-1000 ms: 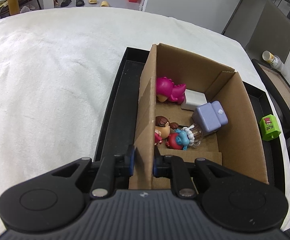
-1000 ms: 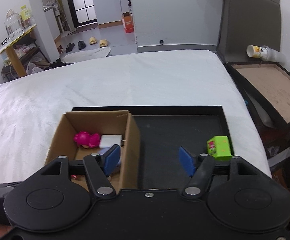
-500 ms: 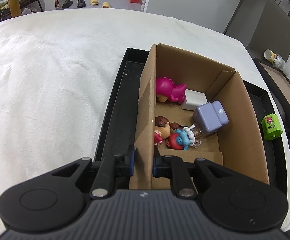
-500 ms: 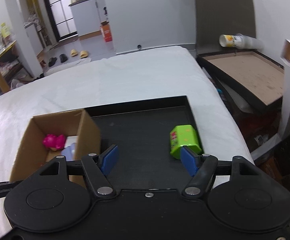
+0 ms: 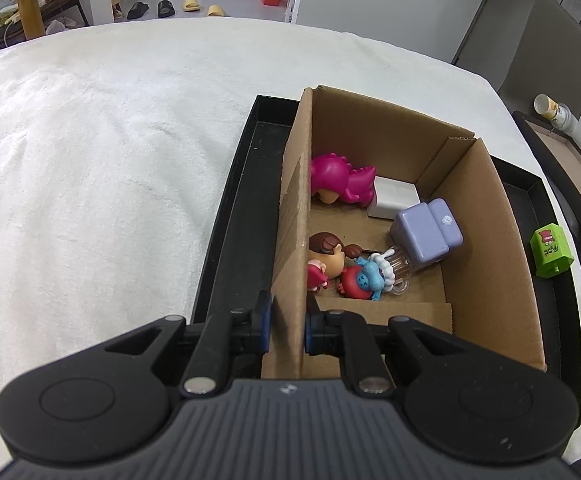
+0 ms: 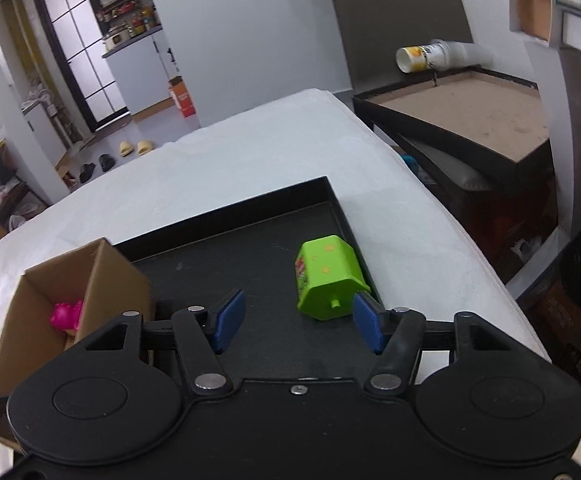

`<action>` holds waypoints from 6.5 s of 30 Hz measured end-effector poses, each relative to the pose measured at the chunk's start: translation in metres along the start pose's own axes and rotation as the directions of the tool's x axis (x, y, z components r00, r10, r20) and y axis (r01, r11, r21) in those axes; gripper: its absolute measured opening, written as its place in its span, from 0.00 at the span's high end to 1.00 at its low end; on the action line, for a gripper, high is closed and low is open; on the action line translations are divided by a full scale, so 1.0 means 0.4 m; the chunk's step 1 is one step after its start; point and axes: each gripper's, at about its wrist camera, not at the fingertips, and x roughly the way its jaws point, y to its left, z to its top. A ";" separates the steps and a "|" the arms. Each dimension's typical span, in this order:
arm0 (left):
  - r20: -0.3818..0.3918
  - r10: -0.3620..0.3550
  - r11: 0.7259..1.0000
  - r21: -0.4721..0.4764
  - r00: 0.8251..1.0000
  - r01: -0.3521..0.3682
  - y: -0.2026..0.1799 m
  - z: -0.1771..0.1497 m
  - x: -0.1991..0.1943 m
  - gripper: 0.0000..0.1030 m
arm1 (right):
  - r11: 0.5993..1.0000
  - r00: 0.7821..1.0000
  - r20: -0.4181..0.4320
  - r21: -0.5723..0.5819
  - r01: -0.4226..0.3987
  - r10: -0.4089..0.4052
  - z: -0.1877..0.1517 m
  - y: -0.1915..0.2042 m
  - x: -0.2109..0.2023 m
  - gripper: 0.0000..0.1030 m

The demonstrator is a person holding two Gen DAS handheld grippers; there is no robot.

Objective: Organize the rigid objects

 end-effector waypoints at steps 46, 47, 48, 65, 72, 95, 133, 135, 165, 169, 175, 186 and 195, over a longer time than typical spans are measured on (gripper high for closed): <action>-0.020 -0.001 1.000 0.010 1.000 0.001 0.003 0.008 0.026 0.86 | 0.736 0.945 0.142 -0.598 0.318 -0.294 -0.082 0.179 0.138 0.50; -0.021 -0.002 1.000 0.010 1.000 0.003 0.005 0.007 0.027 0.86 | 0.737 0.948 0.142 -0.599 0.312 -0.285 -0.078 0.182 0.133 0.50; -0.021 -0.004 1.000 0.010 1.000 0.004 0.006 0.006 0.027 0.86 | 0.739 0.950 0.142 -0.600 0.306 -0.278 -0.076 0.186 0.127 0.50; -0.023 -0.013 1.000 -0.001 1.000 0.013 0.008 0.013 0.028 0.86 | 0.720 0.975 0.159 -0.657 0.222 -0.155 -0.019 0.288 -0.007 0.50; -0.026 -0.025 1.000 -0.014 0.999 0.025 0.013 0.014 0.029 0.85 | 0.700 0.973 0.202 -0.680 0.218 -0.108 -0.003 0.353 -0.067 0.50; -0.031 -0.039 0.999 -0.030 0.999 0.038 0.022 0.016 0.027 0.84 | 0.901 0.988 -0.031 -0.407 -0.149 0.150 0.076 0.419 -0.071 0.50; -0.032 -0.051 0.997 -0.055 0.998 0.050 0.026 0.016 0.032 0.84 | 0.927 0.941 -0.218 -0.216 -0.305 0.259 0.075 0.418 0.036 0.47; -0.032 -0.048 0.997 -0.055 0.998 0.047 0.024 0.016 0.030 0.84 | 0.931 0.945 -0.196 -0.207 -0.302 0.263 0.077 0.397 0.006 0.46; -0.139 0.009 1.000 -0.015 0.990 -0.011 -0.002 0.055 -0.070 0.44 | 0.965 0.964 -0.054 -0.011 -0.261 0.260 0.044 0.153 -0.192 0.05; -0.107 0.011 1.000 -0.010 0.994 -0.012 -0.009 0.061 -0.128 0.30 | 0.965 0.964 -0.049 0.011 -0.261 0.261 0.052 0.138 -0.212 0.00; -0.080 -0.002 1.000 -0.005 0.997 0.002 -0.022 0.052 -0.209 0.23 | 0.968 0.966 -0.057 0.013 -0.251 0.251 0.058 0.128 -0.244 0.00; -0.023 -0.064 0.997 -0.037 0.998 0.063 -0.017 0.023 -0.370 0.19 | 0.966 0.964 -0.078 -0.043 -0.256 0.252 0.056 0.137 -0.324 0.00; 0.049 -0.072 0.997 -0.036 0.996 0.074 0.011 -0.004 -0.484 0.10 | 0.971 0.972 -0.073 -0.074 -0.228 0.223 0.032 0.134 -0.377 0.00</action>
